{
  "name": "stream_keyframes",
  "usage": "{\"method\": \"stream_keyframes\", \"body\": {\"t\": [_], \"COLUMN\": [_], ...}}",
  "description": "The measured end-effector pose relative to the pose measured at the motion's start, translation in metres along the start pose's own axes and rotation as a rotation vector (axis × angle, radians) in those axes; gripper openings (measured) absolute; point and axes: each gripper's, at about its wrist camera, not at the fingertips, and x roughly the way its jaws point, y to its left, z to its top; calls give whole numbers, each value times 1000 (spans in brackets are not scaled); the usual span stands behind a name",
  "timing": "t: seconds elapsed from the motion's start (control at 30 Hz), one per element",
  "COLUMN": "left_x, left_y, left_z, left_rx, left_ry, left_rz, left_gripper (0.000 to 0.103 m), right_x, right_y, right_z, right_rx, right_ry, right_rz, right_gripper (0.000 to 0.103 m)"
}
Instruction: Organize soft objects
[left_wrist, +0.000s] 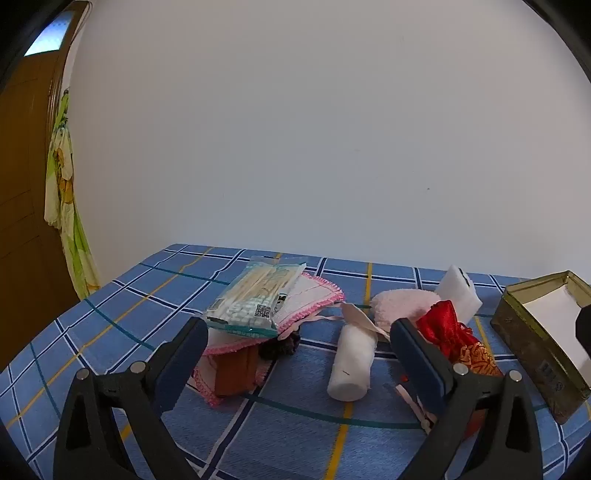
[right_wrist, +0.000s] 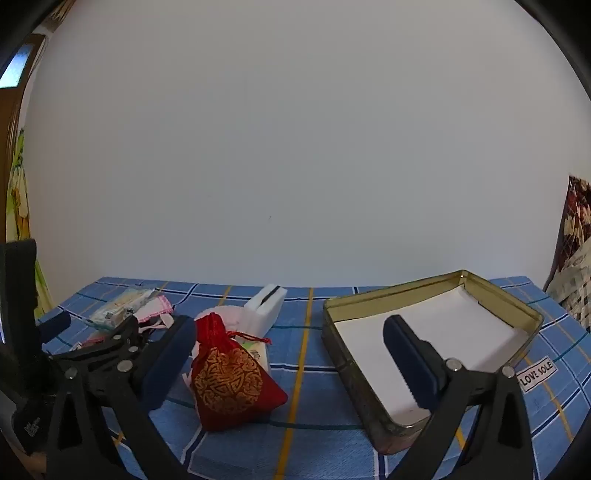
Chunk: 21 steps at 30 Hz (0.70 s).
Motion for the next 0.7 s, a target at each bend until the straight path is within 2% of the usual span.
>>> {"method": "stream_keyframes", "body": {"t": [0.23, 0.37, 0.47, 0.7], "left_x": [3, 5, 5, 10], "left_y": [1, 1, 3, 8], "left_z": [1, -2, -2, -4], "left_rx": [-7, -5, -12, -38], "left_ry": [9, 15, 20, 41], "left_rz": [14, -7, -6, -11], "left_gripper": [101, 101, 101, 101], "right_x": [1, -2, -2, -1], "right_y": [-10, -13, 0, 0], "right_z": [3, 5, 6, 5], "right_rx": [-11, -31, -50, -47], "right_ry": [-8, -13, -8, -4], "right_rz": [14, 20, 3, 6], "right_gripper": [102, 101, 101, 101]}}
